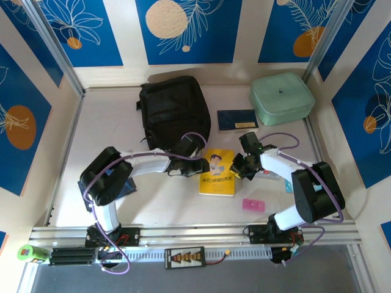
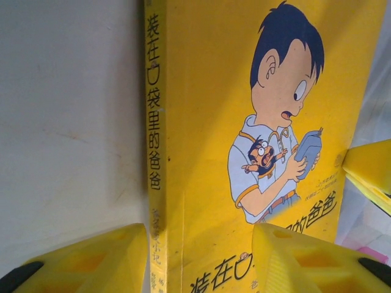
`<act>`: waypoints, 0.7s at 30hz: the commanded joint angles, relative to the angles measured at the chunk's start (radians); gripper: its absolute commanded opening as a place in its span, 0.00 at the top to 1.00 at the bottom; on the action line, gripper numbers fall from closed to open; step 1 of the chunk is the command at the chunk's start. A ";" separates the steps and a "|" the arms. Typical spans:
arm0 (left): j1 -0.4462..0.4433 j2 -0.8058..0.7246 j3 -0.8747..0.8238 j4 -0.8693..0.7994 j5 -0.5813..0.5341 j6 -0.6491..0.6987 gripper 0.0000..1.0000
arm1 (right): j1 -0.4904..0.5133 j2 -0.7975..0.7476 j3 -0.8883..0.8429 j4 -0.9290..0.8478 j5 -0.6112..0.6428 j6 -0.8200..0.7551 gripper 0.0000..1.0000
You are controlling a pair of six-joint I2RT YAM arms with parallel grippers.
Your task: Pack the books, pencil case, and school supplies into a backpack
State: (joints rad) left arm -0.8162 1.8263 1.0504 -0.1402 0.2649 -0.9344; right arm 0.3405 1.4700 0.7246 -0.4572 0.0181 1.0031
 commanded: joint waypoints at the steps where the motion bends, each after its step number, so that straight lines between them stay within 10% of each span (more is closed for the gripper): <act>1: 0.003 0.034 0.029 0.011 0.044 0.005 0.51 | 0.005 0.028 -0.007 -0.035 -0.018 -0.009 0.80; 21: 0.002 -0.093 -0.066 0.318 0.208 -0.049 0.64 | 0.008 -0.006 -0.030 -0.036 0.000 0.014 0.81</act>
State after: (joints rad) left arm -0.8051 1.7744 0.9825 0.0097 0.3645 -0.9619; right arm 0.3401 1.4677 0.7238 -0.4614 0.0372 1.0042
